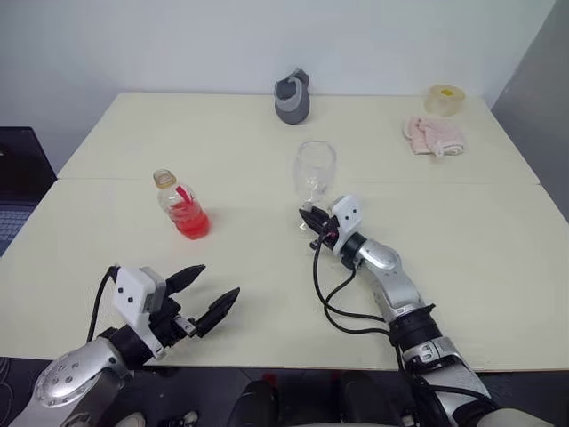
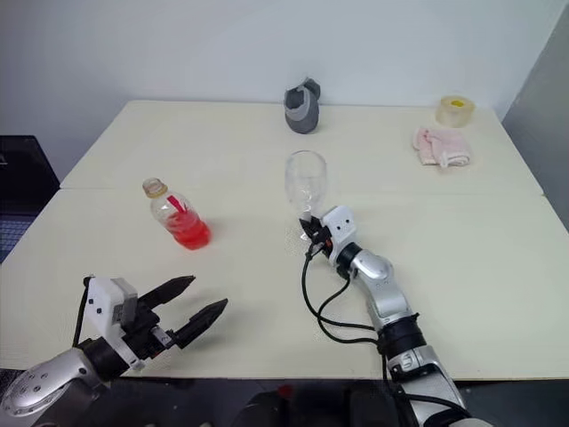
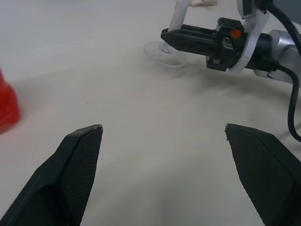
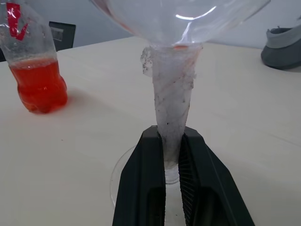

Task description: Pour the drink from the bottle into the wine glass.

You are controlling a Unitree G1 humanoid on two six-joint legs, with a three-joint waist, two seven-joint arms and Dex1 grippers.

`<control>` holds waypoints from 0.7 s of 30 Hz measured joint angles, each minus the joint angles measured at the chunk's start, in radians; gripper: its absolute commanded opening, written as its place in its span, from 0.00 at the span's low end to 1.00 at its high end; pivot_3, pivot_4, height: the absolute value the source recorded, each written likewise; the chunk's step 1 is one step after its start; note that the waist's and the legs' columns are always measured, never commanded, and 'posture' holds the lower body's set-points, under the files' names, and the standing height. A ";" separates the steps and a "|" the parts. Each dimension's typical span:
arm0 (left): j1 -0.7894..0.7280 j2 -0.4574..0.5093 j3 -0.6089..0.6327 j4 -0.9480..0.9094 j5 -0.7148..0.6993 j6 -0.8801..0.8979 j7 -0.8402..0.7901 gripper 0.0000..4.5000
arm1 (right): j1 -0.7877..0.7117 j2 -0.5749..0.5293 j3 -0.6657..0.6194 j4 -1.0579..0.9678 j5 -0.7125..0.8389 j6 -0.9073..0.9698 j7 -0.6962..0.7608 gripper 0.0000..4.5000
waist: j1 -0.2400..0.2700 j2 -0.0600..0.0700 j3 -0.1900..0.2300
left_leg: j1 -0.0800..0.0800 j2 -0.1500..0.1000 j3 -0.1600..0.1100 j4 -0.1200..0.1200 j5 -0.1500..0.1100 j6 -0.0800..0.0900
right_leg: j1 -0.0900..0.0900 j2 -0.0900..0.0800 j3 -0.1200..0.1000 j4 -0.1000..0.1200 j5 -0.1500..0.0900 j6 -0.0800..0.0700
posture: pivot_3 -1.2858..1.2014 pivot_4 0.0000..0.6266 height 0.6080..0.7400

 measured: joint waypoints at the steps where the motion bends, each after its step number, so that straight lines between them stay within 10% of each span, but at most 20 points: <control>1: 0.006 -0.004 0.008 -0.001 0.000 0.001 0.009 1.00 | -0.008 0.006 0.003 0.021 -0.003 -0.010 0.000 0.03 | 0.000 0.000 0.000 | 0.000 -0.001 0.000 0.000 0.000 0.000 | 0.000 0.000 0.000 0.000 0.000 0.000 | 0.52 0.24 1.00; 21: -0.023 -0.071 0.037 -0.010 0.014 -0.016 0.125 1.00 | -0.140 0.045 -0.003 0.369 -0.064 -0.189 -0.052 0.03 | -0.002 0.000 0.000 | 0.000 -0.001 0.001 0.000 0.001 -0.001 | 0.000 0.001 -0.001 0.000 0.001 -0.001 | 0.52 0.24 1.00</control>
